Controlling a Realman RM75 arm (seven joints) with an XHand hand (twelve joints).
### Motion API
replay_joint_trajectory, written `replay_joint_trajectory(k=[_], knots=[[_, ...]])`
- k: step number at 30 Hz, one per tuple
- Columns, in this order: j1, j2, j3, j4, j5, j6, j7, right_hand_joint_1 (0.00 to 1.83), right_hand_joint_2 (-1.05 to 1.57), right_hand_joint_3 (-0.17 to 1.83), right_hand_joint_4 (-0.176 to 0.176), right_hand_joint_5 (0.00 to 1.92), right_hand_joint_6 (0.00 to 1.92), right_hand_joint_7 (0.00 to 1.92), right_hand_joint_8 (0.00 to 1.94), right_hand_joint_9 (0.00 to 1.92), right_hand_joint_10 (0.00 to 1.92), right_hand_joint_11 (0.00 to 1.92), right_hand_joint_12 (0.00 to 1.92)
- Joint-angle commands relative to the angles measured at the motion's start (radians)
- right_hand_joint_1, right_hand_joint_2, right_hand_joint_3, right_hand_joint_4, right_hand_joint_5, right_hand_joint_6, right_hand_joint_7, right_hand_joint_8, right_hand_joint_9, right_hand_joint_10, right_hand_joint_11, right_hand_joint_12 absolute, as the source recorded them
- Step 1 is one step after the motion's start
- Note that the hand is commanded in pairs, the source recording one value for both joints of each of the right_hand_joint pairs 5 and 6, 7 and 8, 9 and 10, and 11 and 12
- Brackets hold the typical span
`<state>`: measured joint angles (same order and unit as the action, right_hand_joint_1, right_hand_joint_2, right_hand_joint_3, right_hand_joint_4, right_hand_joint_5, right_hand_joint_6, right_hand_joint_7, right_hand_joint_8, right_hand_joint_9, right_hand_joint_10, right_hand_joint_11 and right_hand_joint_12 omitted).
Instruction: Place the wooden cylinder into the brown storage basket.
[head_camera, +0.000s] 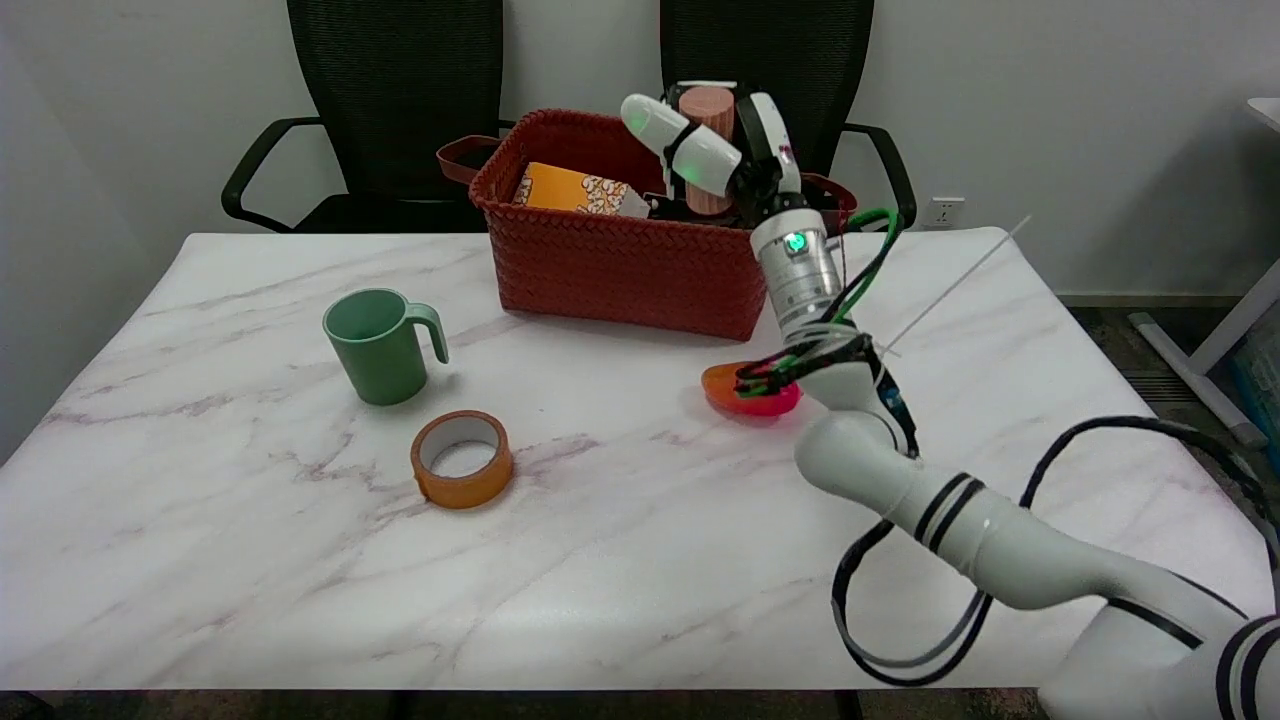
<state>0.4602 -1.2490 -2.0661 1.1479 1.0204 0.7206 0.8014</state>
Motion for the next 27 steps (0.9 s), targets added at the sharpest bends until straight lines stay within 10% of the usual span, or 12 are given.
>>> replay_joint_trajectory(k=[1,27], knots=[[0.307,-0.055,-0.047,-0.34,-0.081,-0.055,-0.002,0.85,0.97,-0.17,0.0,1.56,1.56,1.81,1.81,1.77,1.77,1.92,1.92],[0.493,-0.167,-0.02,-0.829,-0.132,-0.109,-0.187,0.75,1.12,-0.17,0.0,1.62,1.62,1.82,1.82,1.74,1.74,1.92,1.92]])
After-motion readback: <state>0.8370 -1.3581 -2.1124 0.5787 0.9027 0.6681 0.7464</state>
